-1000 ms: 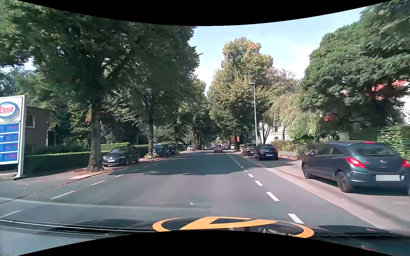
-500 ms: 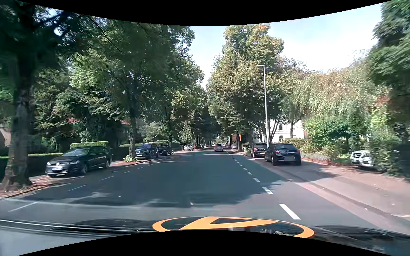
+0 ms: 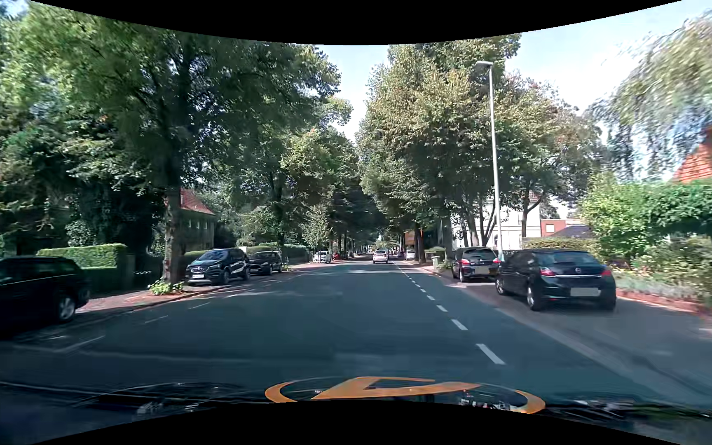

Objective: Follow the waypoints while adhering to traffic rules and regulations

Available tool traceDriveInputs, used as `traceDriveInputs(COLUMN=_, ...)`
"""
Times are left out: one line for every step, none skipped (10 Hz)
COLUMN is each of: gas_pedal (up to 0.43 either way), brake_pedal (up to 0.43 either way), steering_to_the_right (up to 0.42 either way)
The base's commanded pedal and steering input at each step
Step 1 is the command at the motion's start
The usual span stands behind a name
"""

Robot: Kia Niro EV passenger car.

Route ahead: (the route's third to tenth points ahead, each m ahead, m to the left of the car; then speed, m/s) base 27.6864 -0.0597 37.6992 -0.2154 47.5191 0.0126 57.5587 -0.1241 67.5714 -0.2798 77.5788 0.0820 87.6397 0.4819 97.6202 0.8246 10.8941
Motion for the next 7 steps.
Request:
traceDriveInputs(gas_pedal=0.087, brake_pedal=0.0, steering_to_the_right=-0.002)
traceDriveInputs(gas_pedal=0.087, brake_pedal=0.0, steering_to_the_right=-0.002)
traceDriveInputs(gas_pedal=0.087, brake_pedal=0.0, steering_to_the_right=-0.002)
traceDriveInputs(gas_pedal=0.087, brake_pedal=0.0, steering_to_the_right=-0.001)
traceDriveInputs(gas_pedal=0.079, brake_pedal=0.0, steering_to_the_right=-0.001)
traceDriveInputs(gas_pedal=0.079, brake_pedal=0.0, steering_to_the_right=0.0)
traceDriveInputs(gas_pedal=0.079, brake_pedal=0.0, steering_to_the_right=0.0)
